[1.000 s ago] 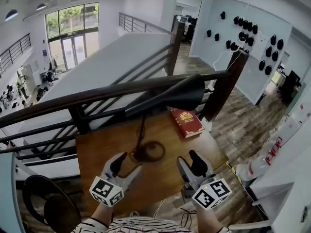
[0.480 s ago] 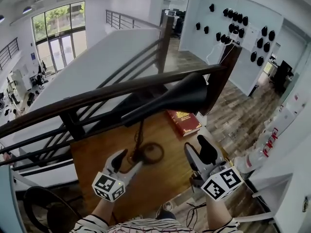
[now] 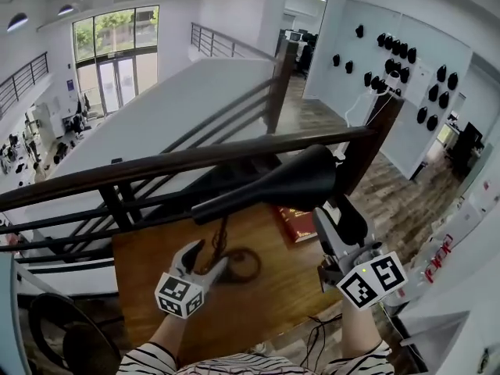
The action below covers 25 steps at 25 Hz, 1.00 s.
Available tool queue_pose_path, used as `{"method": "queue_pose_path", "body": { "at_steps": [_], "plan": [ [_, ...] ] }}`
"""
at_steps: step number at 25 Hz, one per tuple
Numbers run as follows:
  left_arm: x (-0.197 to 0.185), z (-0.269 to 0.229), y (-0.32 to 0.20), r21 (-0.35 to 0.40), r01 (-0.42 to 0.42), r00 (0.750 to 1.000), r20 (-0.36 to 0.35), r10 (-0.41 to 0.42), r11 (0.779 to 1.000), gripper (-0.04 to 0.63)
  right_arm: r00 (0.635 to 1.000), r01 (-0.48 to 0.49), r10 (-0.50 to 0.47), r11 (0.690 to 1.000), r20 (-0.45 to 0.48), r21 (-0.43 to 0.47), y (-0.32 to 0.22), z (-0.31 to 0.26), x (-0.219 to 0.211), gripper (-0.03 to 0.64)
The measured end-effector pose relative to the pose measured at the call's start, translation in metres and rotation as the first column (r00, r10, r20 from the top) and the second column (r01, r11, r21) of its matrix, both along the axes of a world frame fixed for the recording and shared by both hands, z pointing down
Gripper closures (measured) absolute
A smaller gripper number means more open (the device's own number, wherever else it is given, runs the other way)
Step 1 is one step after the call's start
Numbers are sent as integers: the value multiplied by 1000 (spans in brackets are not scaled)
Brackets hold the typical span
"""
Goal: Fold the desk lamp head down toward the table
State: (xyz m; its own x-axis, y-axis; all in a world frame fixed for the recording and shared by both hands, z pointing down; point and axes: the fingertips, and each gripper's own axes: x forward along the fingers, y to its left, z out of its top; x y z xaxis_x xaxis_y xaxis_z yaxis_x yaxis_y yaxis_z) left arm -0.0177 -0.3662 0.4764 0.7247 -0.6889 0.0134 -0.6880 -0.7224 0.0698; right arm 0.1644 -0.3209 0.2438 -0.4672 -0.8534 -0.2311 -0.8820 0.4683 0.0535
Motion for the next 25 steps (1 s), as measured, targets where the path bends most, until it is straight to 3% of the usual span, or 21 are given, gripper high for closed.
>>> {"method": "queue_pose_path", "body": {
  "at_steps": [10, 25],
  "plan": [
    [27, 6, -30, -3, 30, 999, 11, -30, 1000, 315, 997, 24, -18, 995, -69, 92, -41, -42, 22, 407],
    [27, 10, -49, -9, 99, 995, 15, -98, 995, 414, 994, 10, -6, 999, -107, 35, -64, -27, 23, 472]
  ]
}}
